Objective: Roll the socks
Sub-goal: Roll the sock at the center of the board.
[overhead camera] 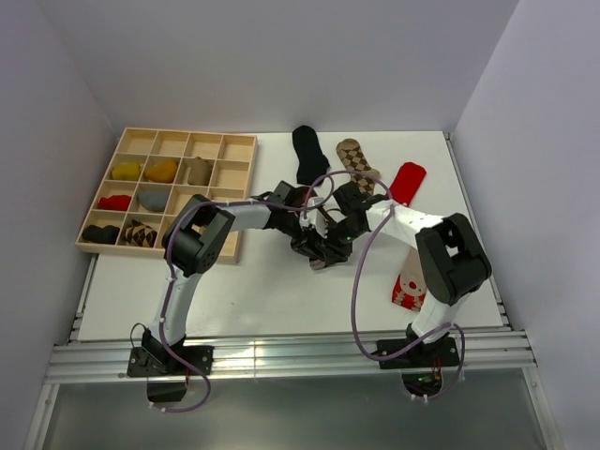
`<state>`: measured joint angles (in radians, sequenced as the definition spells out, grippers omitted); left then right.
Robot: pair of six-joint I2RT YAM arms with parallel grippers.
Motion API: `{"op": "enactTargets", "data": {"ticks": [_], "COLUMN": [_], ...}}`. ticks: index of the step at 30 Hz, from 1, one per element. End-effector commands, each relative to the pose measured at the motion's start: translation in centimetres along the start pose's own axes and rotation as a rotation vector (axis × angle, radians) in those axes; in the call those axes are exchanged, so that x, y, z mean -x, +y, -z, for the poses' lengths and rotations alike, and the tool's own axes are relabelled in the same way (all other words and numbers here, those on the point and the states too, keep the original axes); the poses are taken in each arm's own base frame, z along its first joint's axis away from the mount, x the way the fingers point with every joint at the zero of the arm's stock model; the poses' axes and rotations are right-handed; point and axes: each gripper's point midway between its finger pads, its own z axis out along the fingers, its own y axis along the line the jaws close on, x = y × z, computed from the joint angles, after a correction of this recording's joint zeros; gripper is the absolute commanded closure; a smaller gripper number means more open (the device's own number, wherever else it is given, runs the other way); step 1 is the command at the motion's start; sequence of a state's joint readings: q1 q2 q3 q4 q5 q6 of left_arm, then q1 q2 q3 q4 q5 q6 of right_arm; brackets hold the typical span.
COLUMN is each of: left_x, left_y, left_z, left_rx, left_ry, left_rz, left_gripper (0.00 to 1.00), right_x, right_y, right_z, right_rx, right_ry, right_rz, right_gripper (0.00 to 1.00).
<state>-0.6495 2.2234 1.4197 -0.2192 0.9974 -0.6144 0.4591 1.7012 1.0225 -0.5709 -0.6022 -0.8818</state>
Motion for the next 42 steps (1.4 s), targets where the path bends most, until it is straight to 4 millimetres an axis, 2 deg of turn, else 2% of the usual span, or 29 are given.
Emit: {"op": "enactTargets", "data": {"ticks": [1,3,7,9,13,15,16,17,19,21,22,23,24,25,27,32,33,34,35,36,37,38,41,42], "left_x": [-0.3,-0.4,-0.2,-0.4,-0.3,-0.2,-0.3,0.1,0.4,1.0,1.3,1.5,2.0,2.3,3.2,3.8,2.9,3.6,3.4,2.7,2.7,2.5,2.0,1.8], "left_y": [-1.8,-2.1,-2.4,-2.7,-2.9,-3.2,-3.4,-3.4,-3.7,-2.7,-3.0,-2.6,-1.4,-1.8,-0.4,-0.4,-0.7,-0.4,-0.4,-0.9,-0.5,-1.7,-2.0,-2.7], "left_z": [0.0,0.1,0.3,0.4,0.8,1.1,1.3,1.4,2.1,2.4,2.9,3.2,3.6,4.3,5.3,7.1,6.1,6.9,6.6,5.4,5.3,4.4,3.7,3.1], "left_rx": [-0.067,-0.075,-0.081,-0.093,-0.084,-0.080,-0.084,-0.071,-0.047,0.029,0.049,0.090,0.162,0.189,0.322,0.602,0.630,0.717,0.759,0.774,0.817,0.819,0.878,0.870], "left_ry": [0.012,0.002,-0.031,-0.037,-0.104,-0.133,-0.144,-0.177,-0.221,-0.281,-0.310,-0.338,-0.386,-0.421,-0.505,-0.656,-0.646,-0.707,-0.703,-0.695,-0.701,-0.716,-0.735,-0.752], "left_rz": [-0.047,-0.050,-0.057,-0.050,-0.068,-0.073,-0.082,-0.086,-0.117,-0.129,-0.156,-0.193,-0.196,-0.223,-0.285,-0.506,-0.558,-0.586,-0.648,-0.696,-0.723,-0.803,-0.896,-0.922], "left_gripper": [0.96,0.95,0.87,0.84,0.71,0.65,0.58,0.56,0.56,0.56,0.57,0.57,0.57,0.58,0.59,0.59,0.59,0.58,0.57,0.57,0.56,0.55,0.51,0.50], "right_x": [1.6,0.8,0.4,0.0,-0.6,-1.2,-1.3,-1.5,-2.2,-3.1,-2.8,-3.0,-3.2,-3.3,-3.4,-2.9,-2.7,-2.6,-2.6,-2.5,-2.2,-2.3,-2.0,-2.0], "right_y": [-1.5,-1.7,-1.9,-2.1,-3.0,-2.8,-3.5,-3.5,-4.0,-4.0,-4.4,-4.4,-4.5,-4.7,-4.8,-5.1,-5.0,-5.0,-4.9,-4.9,-4.8,-4.8,-4.8,-4.8], "right_z": [0.2,-0.1,-0.1,0.0,0.9,0.8,1.2,1.2,1.4,1.1,1.3,1.3,1.0,1.2,1.1,1.7,1.8,1.8,1.8,1.8,1.7,1.5,1.3,1.2], "right_rx": [-0.027,-0.034,-0.037,-0.023,-0.001,0.042,0.035,0.042,0.051,0.065,0.067,0.074,0.080,0.074,0.076,0.067,0.064,0.062,0.060,0.054,0.053,0.050,0.048,0.044], "right_ry": [-0.008,0.021,0.043,0.050,0.047,0.054,0.045,0.047,0.053,0.086,0.084,0.088,0.098,0.111,0.119,0.126,0.129,0.131,0.136,0.137,0.141,0.151,0.164,0.167], "right_rz": [-0.039,-0.073,-0.176,-0.226,-0.346,-0.394,-0.424,-0.441,-0.486,-0.537,-0.542,-0.557,-0.574,-0.586,-0.596,-0.600,-0.594,-0.585,-0.578,-0.573,-0.567,-0.567,-0.567,-0.566], "right_gripper": [0.62,0.74,0.87,0.92,0.99,1.00,1.00,1.00,1.00,1.00,1.00,1.00,1.00,1.00,1.00,0.99,0.98,0.98,0.98,0.98,0.97,0.97,0.97,0.98]}}
